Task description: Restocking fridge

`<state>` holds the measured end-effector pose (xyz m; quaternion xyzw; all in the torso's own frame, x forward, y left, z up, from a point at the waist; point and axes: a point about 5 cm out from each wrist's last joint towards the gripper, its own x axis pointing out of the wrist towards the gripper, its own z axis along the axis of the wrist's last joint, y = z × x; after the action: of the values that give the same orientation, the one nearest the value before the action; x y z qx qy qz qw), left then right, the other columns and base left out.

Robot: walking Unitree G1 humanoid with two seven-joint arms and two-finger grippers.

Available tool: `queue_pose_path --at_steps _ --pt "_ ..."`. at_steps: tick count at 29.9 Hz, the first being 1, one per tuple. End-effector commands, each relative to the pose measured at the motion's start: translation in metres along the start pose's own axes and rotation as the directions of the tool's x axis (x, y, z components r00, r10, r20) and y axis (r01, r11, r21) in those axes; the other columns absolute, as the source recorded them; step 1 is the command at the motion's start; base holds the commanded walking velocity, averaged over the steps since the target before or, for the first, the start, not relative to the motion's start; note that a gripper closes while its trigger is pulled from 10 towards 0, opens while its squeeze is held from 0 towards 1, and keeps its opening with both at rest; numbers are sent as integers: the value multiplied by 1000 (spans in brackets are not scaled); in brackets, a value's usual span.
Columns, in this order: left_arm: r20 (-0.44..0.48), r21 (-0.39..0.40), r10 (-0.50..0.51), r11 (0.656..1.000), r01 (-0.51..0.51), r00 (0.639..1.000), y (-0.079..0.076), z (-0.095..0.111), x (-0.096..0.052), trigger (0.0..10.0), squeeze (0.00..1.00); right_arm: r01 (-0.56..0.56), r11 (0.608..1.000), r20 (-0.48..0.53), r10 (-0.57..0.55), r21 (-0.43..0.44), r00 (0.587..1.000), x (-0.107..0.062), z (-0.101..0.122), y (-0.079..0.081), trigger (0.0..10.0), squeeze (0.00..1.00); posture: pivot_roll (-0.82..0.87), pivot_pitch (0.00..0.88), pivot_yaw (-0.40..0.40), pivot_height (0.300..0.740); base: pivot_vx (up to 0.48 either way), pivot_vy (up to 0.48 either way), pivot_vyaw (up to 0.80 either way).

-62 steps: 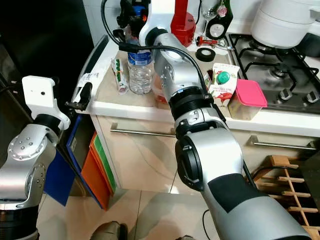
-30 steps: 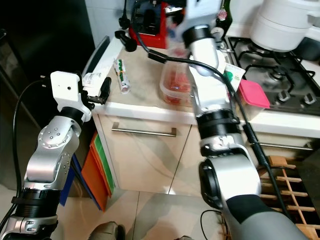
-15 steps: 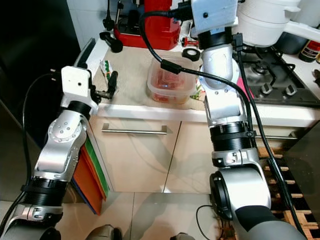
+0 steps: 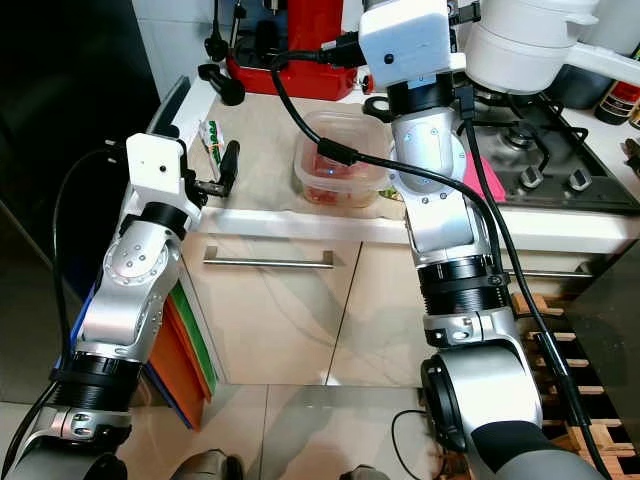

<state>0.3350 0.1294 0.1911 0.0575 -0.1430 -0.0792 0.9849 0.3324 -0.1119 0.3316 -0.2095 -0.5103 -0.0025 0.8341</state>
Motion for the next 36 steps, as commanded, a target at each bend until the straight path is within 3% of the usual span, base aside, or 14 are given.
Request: queue_pose_path --at_steps 1,11,36 --pt "-9 -11 12 1000 -12 1000 0 -3 -1 10000 0 -4 1000 33 5 -25 999 1 5 -1 10000 0 37 0 -37 732 0 0 0" --pt "-7 10 21 1000 -21 1000 4 -3 -1 10000 0 6 998 39 -3 -69 999 5 2 -8 10000 0 38 0 -34 732 -270 0 0" --pt "-12 2 19 1000 -19 1000 2 -4 0 10000 0 2 997 29 0 -73 1000 3 -1 -6 10000 0 30 0 -30 732 -269 0 0"
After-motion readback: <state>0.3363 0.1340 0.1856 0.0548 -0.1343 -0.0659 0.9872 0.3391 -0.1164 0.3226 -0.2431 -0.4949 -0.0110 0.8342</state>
